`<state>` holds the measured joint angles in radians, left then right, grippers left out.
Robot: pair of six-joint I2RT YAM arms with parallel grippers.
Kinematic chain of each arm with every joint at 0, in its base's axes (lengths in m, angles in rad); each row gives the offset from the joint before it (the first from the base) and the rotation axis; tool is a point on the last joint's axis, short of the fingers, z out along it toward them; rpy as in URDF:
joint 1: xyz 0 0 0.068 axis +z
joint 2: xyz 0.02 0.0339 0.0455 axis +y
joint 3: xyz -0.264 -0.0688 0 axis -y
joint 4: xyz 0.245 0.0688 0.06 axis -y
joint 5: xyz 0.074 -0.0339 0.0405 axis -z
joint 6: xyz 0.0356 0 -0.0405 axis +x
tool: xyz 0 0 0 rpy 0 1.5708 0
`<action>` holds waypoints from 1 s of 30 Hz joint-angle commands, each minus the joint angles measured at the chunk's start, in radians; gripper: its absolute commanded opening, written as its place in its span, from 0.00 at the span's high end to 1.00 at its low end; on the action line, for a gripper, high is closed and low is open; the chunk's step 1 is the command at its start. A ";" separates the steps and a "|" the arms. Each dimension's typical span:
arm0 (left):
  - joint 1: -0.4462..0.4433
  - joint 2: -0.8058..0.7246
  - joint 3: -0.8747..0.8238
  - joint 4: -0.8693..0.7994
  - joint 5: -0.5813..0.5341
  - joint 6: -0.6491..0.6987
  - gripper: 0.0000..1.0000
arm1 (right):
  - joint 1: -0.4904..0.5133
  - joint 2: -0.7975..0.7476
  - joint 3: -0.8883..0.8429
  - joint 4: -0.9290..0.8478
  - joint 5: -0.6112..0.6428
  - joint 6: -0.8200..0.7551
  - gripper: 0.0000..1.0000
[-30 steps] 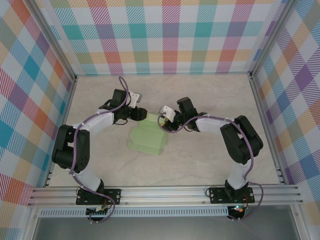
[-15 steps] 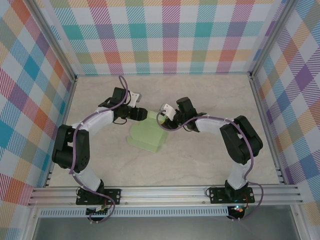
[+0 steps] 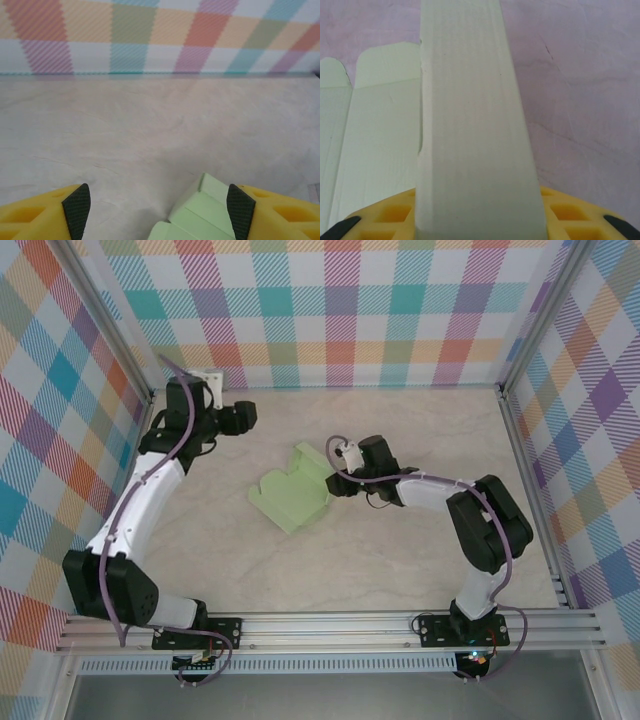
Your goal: Fold the paper box
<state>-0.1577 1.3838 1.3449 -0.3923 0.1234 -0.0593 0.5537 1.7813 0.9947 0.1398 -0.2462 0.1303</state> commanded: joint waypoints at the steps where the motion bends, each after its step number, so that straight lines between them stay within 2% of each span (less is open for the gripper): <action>1: 0.012 -0.047 -0.067 -0.071 -0.107 -0.067 0.25 | -0.010 -0.021 -0.036 -0.046 -0.002 0.290 0.73; 2: 0.014 -0.057 -0.082 -0.085 -0.104 -0.072 0.25 | -0.012 -0.021 -0.040 -0.046 -0.006 0.327 0.71; 6: 0.016 -0.106 -0.138 -0.156 -0.094 -0.104 0.24 | -0.017 -0.038 -0.015 -0.119 0.020 0.383 0.45; 10: 0.022 -0.142 -0.156 -0.203 -0.080 -0.125 0.21 | -0.072 -0.096 -0.037 -0.149 -0.018 0.443 0.33; 13: 0.029 -0.126 -0.122 -0.275 -0.058 -0.167 0.16 | -0.107 -0.148 -0.086 -0.139 -0.061 0.473 0.30; 15: 0.029 -0.111 -0.131 -0.280 0.000 -0.191 0.16 | -0.120 -0.177 -0.116 -0.138 -0.062 0.473 0.29; 18: 0.029 -0.092 -0.211 -0.174 0.147 -0.249 0.19 | -0.147 -0.194 -0.163 -0.115 -0.078 0.480 0.29; 21: 0.026 -0.056 -0.310 -0.038 0.235 -0.332 0.21 | -0.177 -0.178 -0.193 -0.058 -0.125 0.510 0.29; 26: -0.007 0.037 -0.385 0.052 0.259 -0.376 0.22 | -0.179 -0.208 -0.179 -0.056 -0.164 0.494 0.27; 30: -0.026 0.084 -0.368 0.041 0.232 -0.355 0.22 | -0.178 -0.329 -0.145 -0.212 -0.050 0.414 0.20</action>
<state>-0.1684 1.4666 0.9600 -0.4068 0.3325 -0.3981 0.3794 1.5482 0.8200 0.0181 -0.3458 0.6033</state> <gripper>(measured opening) 0.778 0.792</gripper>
